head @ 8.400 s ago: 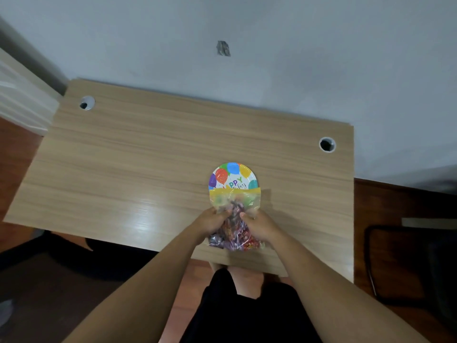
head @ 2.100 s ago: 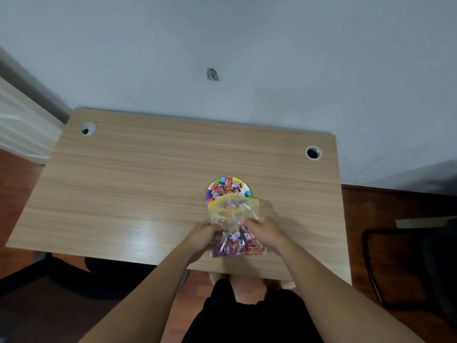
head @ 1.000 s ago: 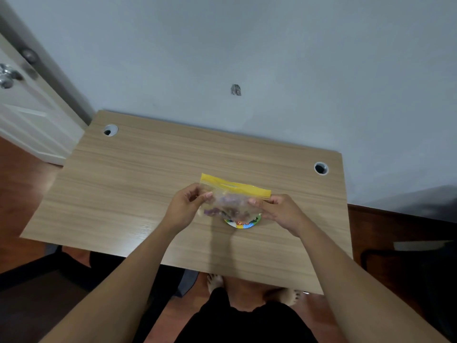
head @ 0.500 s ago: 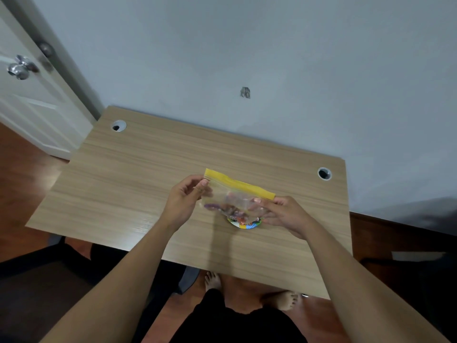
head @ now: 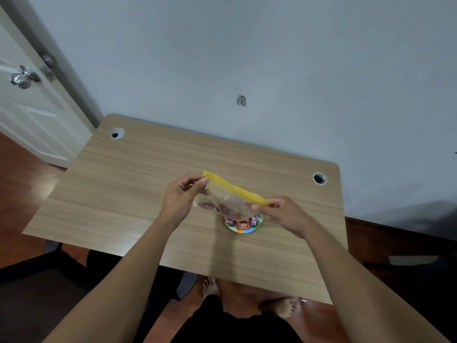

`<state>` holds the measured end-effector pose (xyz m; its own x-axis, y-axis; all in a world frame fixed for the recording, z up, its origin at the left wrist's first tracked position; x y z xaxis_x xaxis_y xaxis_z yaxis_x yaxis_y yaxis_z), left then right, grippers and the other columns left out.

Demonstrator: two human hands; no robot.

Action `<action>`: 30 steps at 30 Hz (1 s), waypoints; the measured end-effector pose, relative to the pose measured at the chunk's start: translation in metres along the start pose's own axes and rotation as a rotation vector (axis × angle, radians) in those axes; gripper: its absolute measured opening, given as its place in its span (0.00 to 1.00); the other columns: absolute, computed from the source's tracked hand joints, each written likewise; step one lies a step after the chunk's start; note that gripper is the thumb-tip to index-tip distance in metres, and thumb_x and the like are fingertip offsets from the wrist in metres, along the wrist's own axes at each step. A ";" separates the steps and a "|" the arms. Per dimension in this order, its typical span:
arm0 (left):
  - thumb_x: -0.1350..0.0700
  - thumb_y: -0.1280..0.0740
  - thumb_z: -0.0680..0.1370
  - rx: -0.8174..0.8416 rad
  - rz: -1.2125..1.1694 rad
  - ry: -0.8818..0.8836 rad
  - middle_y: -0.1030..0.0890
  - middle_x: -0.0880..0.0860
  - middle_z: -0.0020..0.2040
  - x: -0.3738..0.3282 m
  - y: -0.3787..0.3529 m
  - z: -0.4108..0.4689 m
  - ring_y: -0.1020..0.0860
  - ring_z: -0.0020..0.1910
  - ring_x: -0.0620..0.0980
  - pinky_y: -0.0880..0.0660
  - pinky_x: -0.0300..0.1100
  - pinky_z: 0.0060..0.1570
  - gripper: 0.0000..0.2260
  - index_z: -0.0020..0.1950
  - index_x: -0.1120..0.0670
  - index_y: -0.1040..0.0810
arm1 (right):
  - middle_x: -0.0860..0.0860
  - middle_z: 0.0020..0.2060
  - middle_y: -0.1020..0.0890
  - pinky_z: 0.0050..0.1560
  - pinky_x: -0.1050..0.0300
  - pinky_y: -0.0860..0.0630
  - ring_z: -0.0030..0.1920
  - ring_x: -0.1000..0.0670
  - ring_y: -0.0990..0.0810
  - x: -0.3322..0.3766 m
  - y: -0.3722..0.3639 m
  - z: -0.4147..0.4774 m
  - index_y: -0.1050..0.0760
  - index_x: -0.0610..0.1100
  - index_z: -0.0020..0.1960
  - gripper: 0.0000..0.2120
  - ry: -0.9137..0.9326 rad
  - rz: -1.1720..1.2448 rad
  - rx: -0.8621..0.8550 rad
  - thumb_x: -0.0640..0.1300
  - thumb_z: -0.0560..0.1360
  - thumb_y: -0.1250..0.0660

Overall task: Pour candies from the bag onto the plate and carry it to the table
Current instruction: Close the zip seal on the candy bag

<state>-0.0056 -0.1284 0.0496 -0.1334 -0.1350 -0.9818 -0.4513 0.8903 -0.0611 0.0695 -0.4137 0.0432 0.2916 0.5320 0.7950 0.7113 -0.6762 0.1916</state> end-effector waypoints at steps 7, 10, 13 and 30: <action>0.63 0.25 0.80 0.110 0.133 -0.028 0.15 0.60 0.48 -0.014 -0.015 0.000 0.18 0.49 0.52 0.14 0.43 0.40 0.03 0.51 0.62 0.14 | 0.63 0.51 0.11 0.57 0.62 0.25 0.50 0.65 0.15 0.041 -0.016 -0.003 0.12 0.58 0.55 0.12 0.073 -0.346 0.087 0.56 0.73 0.19; 0.61 0.23 0.78 0.073 0.201 -0.028 0.14 0.51 0.44 -0.016 -0.017 0.001 0.18 0.47 0.46 0.13 0.59 0.39 0.03 0.45 0.55 0.14 | 0.62 0.62 0.14 0.66 0.59 0.24 0.63 0.60 0.18 0.078 -0.026 0.001 0.18 0.57 0.68 0.26 0.261 -0.512 -0.049 0.60 0.72 0.20; 0.62 0.23 0.78 0.030 0.268 -0.099 0.13 0.48 0.43 -0.028 -0.021 -0.001 0.17 0.46 0.43 0.18 0.49 0.47 0.06 0.43 0.52 0.14 | 0.58 0.58 0.13 0.61 0.57 0.22 0.58 0.56 0.16 0.103 -0.040 0.003 0.16 0.54 0.66 0.23 0.381 -0.523 -0.137 0.60 0.74 0.22; 0.55 0.21 0.77 0.025 0.214 -0.078 0.13 0.50 0.47 -0.028 -0.011 -0.003 0.14 0.53 0.57 0.16 0.70 0.46 0.01 0.46 0.51 0.12 | 0.50 0.32 0.19 0.39 0.42 0.21 0.36 0.46 0.20 0.127 -0.064 0.024 0.24 0.46 0.40 0.19 0.529 -0.685 -0.340 0.61 0.79 0.33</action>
<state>0.0007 -0.1357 0.0779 -0.1545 0.0915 -0.9837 -0.3980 0.9056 0.1468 0.0762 -0.2907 0.1185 -0.5117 0.6252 0.5893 0.3708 -0.4580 0.8079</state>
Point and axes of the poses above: each hand's wrist, its own z-axis towards the middle knuckle, its own y-axis out of the back of the hand, x = y × z, the point moved 8 cm from there along z, towards the middle knuckle
